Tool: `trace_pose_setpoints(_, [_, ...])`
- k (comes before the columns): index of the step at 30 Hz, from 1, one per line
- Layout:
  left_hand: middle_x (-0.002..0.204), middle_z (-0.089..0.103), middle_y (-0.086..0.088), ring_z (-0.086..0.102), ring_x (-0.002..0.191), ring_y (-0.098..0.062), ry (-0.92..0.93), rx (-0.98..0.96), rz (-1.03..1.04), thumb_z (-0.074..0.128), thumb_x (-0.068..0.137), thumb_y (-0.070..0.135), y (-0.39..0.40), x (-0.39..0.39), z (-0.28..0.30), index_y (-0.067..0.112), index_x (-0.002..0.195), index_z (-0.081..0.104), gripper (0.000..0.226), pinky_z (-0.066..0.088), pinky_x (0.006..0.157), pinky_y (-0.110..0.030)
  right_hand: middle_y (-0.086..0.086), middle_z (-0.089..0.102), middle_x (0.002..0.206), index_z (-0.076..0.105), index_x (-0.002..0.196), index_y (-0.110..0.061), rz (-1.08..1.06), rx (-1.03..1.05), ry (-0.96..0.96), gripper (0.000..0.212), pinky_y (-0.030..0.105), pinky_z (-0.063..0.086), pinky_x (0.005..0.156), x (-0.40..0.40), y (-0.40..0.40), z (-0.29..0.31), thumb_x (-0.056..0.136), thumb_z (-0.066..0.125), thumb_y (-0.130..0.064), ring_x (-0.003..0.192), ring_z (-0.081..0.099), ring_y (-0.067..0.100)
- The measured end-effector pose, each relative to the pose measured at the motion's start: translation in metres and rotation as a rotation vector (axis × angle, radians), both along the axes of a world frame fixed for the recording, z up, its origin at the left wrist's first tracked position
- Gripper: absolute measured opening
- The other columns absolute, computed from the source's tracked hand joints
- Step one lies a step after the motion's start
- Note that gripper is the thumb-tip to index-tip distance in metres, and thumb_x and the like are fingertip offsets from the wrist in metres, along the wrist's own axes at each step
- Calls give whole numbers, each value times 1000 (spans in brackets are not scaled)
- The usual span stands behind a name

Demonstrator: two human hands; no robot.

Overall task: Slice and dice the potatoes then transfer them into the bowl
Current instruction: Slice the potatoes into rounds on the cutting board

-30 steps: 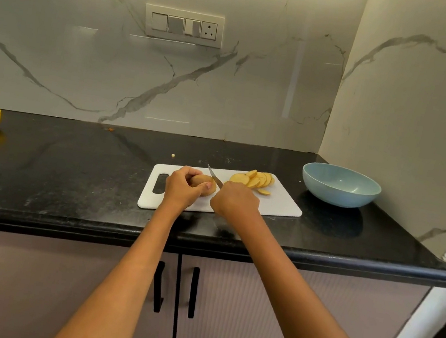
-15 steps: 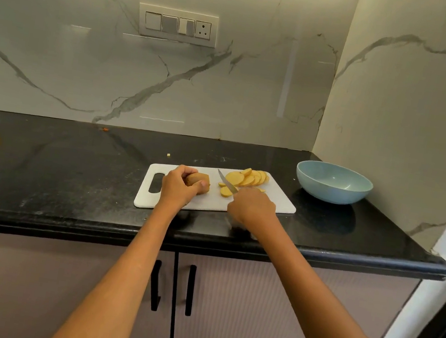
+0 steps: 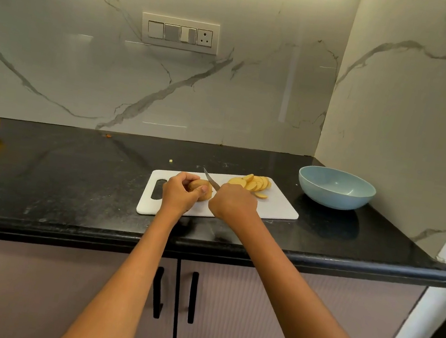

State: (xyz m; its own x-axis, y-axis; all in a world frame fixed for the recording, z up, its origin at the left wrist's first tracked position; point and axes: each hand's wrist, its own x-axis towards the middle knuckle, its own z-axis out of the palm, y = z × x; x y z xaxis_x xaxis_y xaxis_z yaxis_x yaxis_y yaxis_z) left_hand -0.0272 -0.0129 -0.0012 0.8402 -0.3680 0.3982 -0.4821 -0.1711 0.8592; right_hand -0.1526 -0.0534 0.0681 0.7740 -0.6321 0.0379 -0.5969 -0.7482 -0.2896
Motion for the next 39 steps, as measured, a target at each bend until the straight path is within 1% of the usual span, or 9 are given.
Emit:
trace_pose_setpoints(3, [108,65,-15,61,101,-27,11,-8,-2,73,77,13,0,-1,0,4,108,63,34,51,89,-37,9,56,123,48,129,-6,2,-2,4,34,27,44,88,1,2,1,99,39,-19,112,54,22])
trace_pose_setpoints(7, [108,65,-14,60,101,-24,-2,-1,-4,71,79,10,0,-2,2,3,108,62,31,48,82,-27,10,56,122,48,128,-6,9,35,0,36,28,43,87,4,3,1,101,34,-24,111,54,22])
trace_pose_setpoints(11, [103,67,-15,61,98,-24,-35,-12,-25,73,75,5,0,-2,1,2,103,64,30,48,80,-27,10,55,117,50,128,-9,52,102,63,33,28,42,89,17,2,0,100,38,-22,101,52,20])
trace_pose_setpoints(14, [103,67,-14,60,94,-21,-49,-6,-6,72,75,5,1,-3,1,2,103,64,29,45,78,-25,7,56,122,52,126,-10,84,21,113,29,27,41,92,18,4,-8,99,42,-17,112,53,21])
trace_pose_setpoints(19, [109,65,-12,58,102,-22,-12,12,17,71,79,10,1,0,-1,5,107,63,30,43,81,-26,8,56,125,53,123,-9,89,-111,109,29,29,40,88,-7,5,-32,98,42,-19,113,54,23])
trace_pose_setpoints(27, [105,66,-8,60,101,-22,8,-13,-24,74,76,12,2,0,0,11,102,66,28,50,91,-37,9,56,121,51,122,-7,-52,34,-32,29,27,37,79,-21,-15,-5,97,42,-20,110,54,24])
trace_pose_setpoints(30, [102,67,-9,62,97,-22,16,-20,-22,75,74,11,2,-1,-1,10,101,67,27,51,89,-38,10,53,127,46,130,-6,-30,27,-58,34,30,40,87,-16,-8,4,98,40,-18,115,52,25])
trace_pose_setpoints(33, [102,67,-12,62,95,-23,62,-44,9,77,73,12,1,-2,0,6,101,64,32,52,87,-37,10,55,124,47,128,-6,7,25,-37,34,29,43,84,-9,0,3,98,39,-20,112,54,24])
trace_pose_setpoints(39, [101,66,-14,60,90,-22,59,-61,6,76,73,10,2,-2,0,3,101,63,32,52,82,-34,10,55,124,48,129,-6,-6,33,-23,37,29,44,90,-4,5,2,100,35,-25,113,54,24])
